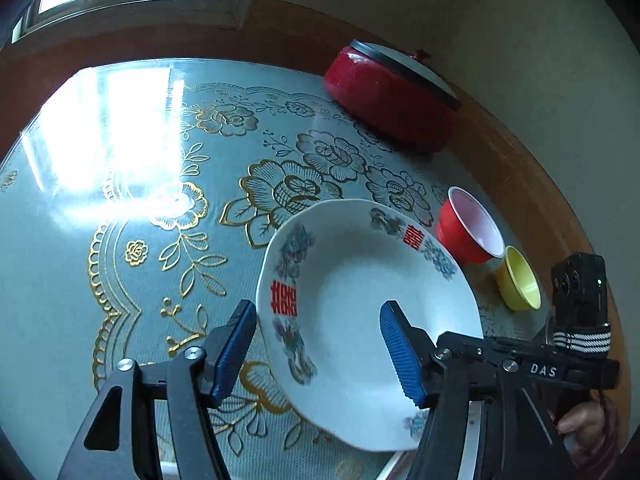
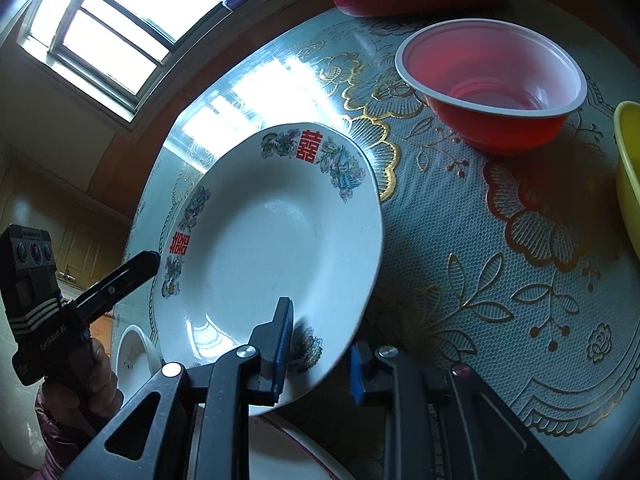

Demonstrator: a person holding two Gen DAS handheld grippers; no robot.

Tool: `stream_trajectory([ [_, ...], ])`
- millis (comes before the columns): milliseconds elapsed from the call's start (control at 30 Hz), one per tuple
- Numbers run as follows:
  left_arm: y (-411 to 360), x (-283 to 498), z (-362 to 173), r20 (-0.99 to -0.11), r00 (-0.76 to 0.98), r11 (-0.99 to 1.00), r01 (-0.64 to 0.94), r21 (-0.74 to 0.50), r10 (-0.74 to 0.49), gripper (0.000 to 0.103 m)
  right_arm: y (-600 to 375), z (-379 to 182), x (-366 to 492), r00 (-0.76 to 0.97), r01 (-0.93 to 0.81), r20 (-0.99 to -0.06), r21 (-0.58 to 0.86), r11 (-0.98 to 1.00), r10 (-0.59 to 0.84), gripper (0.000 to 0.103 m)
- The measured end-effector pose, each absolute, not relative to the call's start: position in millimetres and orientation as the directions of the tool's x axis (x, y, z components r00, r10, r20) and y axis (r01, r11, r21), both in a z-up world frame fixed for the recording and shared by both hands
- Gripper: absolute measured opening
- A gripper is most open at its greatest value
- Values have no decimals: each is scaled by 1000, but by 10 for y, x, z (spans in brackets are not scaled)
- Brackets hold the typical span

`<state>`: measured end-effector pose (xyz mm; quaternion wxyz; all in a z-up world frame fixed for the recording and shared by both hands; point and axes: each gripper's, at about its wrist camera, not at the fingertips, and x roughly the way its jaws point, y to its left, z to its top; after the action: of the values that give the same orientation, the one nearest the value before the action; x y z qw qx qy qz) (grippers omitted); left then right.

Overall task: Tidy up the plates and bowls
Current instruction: 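Lift the red-character plate with the right tool and carry it over the purple-rimmed plate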

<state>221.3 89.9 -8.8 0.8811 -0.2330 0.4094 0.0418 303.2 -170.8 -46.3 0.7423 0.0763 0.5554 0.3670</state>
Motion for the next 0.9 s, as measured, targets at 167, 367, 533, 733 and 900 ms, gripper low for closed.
stream_trajectory([
  [167, 956, 2507, -260, -764, 628, 884, -263, -388, -148, 62, -1699, -473, 3105, 115, -445, -756, 541, 714, 645, 26],
  [367, 853, 2376, -220, -748, 651, 896, -244, -371, -132, 60, -1710, -437, 3054, 146, -473, -768, 500, 726, 624, 27],
  [533, 745, 2170, -75, -724, 680, 913, -213, -348, -117, 53, -1759, -343, 2891, 174, -535, -770, 449, 716, 614, 25],
  [733, 541, 1988, -64, -725, 681, 930, -192, -313, -103, 49, -1846, -249, 2762, 189, -577, -758, 429, 695, 625, 25],
  [900, 390, 1789, -8, -701, 704, 933, -169, -318, -111, 49, -1916, -176, 2647, 190, -585, -740, 443, 679, 646, 25],
])
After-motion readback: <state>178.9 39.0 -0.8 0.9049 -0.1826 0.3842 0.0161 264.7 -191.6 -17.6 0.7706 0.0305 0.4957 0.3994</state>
